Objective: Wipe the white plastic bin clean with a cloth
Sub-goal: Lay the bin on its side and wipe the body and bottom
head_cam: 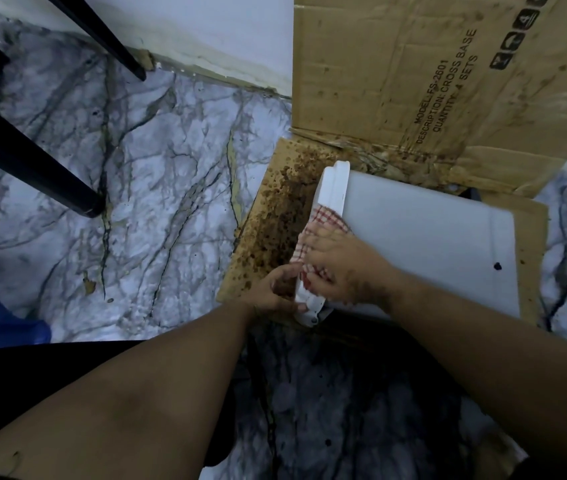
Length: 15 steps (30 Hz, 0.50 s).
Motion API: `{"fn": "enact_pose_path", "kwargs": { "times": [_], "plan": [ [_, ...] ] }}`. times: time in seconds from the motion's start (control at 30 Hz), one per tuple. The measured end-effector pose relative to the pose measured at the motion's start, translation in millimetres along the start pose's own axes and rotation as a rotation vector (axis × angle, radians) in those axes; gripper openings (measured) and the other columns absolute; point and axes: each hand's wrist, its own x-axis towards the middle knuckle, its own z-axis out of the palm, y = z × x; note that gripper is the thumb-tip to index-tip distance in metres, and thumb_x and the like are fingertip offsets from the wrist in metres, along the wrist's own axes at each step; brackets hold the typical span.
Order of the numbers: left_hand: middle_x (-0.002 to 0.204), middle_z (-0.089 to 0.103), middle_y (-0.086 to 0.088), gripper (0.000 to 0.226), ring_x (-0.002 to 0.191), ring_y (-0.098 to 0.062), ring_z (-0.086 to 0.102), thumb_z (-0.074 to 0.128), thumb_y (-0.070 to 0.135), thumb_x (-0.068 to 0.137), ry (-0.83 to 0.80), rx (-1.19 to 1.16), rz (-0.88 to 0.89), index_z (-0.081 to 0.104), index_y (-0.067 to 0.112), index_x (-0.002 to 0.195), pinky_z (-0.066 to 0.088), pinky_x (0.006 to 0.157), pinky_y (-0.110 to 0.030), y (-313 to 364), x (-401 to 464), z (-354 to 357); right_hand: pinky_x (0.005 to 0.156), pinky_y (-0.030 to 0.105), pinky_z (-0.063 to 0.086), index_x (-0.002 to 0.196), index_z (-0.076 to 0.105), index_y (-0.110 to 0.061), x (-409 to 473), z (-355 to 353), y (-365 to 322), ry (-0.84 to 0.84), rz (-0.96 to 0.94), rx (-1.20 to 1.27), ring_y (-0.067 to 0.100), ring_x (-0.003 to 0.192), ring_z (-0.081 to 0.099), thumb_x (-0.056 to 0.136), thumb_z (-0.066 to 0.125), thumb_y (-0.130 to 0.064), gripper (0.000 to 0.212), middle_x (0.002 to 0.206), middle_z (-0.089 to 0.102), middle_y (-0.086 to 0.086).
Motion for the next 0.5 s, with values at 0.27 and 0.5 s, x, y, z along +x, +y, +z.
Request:
{"fn": "enact_pose_path", "kwargs": {
  "times": [0.27,0.5],
  "plan": [
    [0.148,0.053,0.006,0.102,0.135,-0.016,0.052,0.095,0.027,0.054,0.028,0.064,-0.045,0.049,0.023,0.145,0.048,0.110,-0.044,-4,0,-5,0.121,0.042,0.006,0.137,0.054,-0.016,33,-32,63,0.103,0.187,0.012,0.028,0.152,0.011,0.091,0.056,-0.044,0.054,0.160,0.032,0.009],
    [0.146,0.055,-0.002,0.096,0.133,-0.022,0.055,0.094,0.024,0.057,0.034,0.053,-0.041,0.051,0.021,0.142,0.050,0.106,-0.047,0,-1,-2,0.124,0.048,0.003,0.140,0.051,-0.024,5,6,11,0.200,0.261,0.105,0.024,0.152,0.012,0.078,0.058,-0.047,0.066,0.160,0.031,0.002]
  ]
}}
